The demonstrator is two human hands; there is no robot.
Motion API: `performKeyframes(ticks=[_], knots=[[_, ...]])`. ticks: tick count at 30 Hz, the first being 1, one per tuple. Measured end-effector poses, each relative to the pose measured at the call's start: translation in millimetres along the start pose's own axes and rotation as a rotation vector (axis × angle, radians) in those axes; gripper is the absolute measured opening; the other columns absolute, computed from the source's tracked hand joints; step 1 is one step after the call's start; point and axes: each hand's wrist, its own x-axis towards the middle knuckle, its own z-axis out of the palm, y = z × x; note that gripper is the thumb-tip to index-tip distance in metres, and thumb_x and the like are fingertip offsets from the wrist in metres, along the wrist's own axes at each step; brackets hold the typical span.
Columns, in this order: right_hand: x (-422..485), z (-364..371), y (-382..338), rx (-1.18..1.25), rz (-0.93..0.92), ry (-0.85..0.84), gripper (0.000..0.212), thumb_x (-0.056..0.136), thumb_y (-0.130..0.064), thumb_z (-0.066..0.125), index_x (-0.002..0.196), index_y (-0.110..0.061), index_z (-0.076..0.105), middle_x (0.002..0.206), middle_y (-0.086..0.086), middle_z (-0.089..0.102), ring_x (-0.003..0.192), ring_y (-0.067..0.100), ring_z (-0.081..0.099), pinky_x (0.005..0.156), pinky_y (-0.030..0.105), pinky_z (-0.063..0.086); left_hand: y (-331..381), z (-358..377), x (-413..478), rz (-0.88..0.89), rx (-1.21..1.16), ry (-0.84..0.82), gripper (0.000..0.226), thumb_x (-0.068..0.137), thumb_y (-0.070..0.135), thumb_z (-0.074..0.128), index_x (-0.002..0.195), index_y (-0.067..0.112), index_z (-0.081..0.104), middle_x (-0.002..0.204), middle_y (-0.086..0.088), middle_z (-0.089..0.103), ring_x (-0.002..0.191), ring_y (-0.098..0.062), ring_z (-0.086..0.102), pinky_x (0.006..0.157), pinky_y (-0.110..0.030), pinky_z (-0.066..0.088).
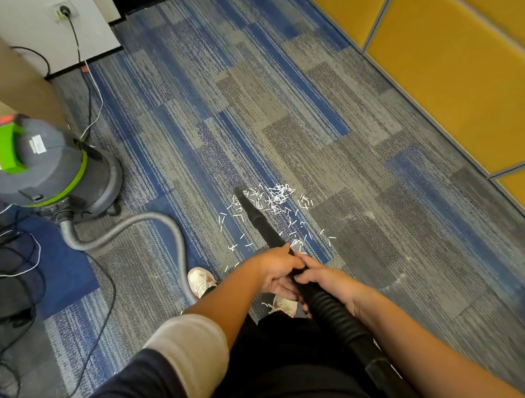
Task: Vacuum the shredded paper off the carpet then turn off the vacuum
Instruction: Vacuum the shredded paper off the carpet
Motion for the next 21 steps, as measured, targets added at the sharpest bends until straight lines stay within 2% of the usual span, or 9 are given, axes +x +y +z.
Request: performKeyframes(ticks=[4, 7, 11, 14, 17, 21], knots=[[-3.2, -0.2, 0.5, -0.009, 0.002, -0.002, 0.064, 0.093, -0.001, 0.043, 0.143, -0.038, 0.029, 0.061, 0.013, 0.062, 0.04, 0.022, 0.054, 0.036, 0.026, 0.048, -2.2, 1.5, -0.9, -0.004, 0.002, 0.001, 0.045, 0.101, 0.015, 0.041, 0.143, 0.011, 0.025, 0.081, -0.013, 0.061, 0.067, -0.02, 0.063, 0.084, -0.039, 0.052], [-3.2, -0.8, 1.0, -0.03, 0.002, -0.01, 0.063, 0.093, -0.001, 0.043, 0.144, -0.038, 0.028, 0.054, 0.01, 0.063, 0.04, 0.021, 0.054, 0.036, 0.026, 0.048, -2.0, 1.2, -1.6, -0.015, -0.022, -0.016, 0.039, 0.1, 0.014, 0.042, 0.137, 0.019, 0.028, 0.083, -0.014, 0.062, 0.066, -0.02, 0.064, 0.085, -0.04, 0.053], [-5.1, -4.8, 1.9, -0.008, 0.005, -0.002, 0.06, 0.094, -0.002, 0.043, 0.141, -0.038, 0.032, 0.052, 0.01, 0.062, 0.038, 0.021, 0.054, 0.036, 0.025, 0.048, 0.8, 4.3, -0.5, -0.025, -0.021, -0.018, 0.043, 0.1, 0.013, 0.043, 0.14, 0.014, 0.026, 0.099, -0.02, 0.06, 0.098, -0.034, 0.066, 0.083, -0.039, 0.052], [-7.9, -10.8, 3.5, 0.015, 0.001, 0.012, 0.061, 0.094, -0.002, 0.043, 0.141, -0.039, 0.03, 0.051, 0.011, 0.061, 0.039, 0.021, 0.053, 0.036, 0.025, 0.048, 4.6, 9.4, 3.5, -0.018, -0.002, -0.027, 0.04, 0.1, 0.013, 0.042, 0.137, 0.019, 0.028, 0.104, -0.02, 0.059, 0.083, -0.028, 0.064, 0.086, -0.04, 0.052], [-8.8, -20.0, 4.3, 0.035, 0.0, 0.059, 0.063, 0.094, -0.002, 0.043, 0.143, -0.039, 0.03, 0.051, 0.008, 0.062, 0.04, 0.021, 0.051, 0.037, 0.025, 0.048, 9.2, 16.8, 9.9, -0.008, 0.024, -0.039, 0.048, 0.1, 0.014, 0.042, 0.144, 0.013, 0.022, 0.107, -0.019, 0.059, 0.076, -0.023, 0.062, 0.086, -0.04, 0.052], [-12.1, -28.2, 3.7, 0.063, -0.015, 0.093, 0.063, 0.094, -0.002, 0.044, 0.144, -0.037, 0.029, 0.052, 0.011, 0.061, 0.039, 0.021, 0.05, 0.036, 0.024, 0.046, 16.1, 25.3, 14.0, 0.003, 0.037, -0.049, 0.041, 0.101, 0.014, 0.041, 0.138, 0.021, 0.027, 0.106, -0.018, 0.061, 0.085, -0.025, 0.063, 0.089, -0.04, 0.052]])
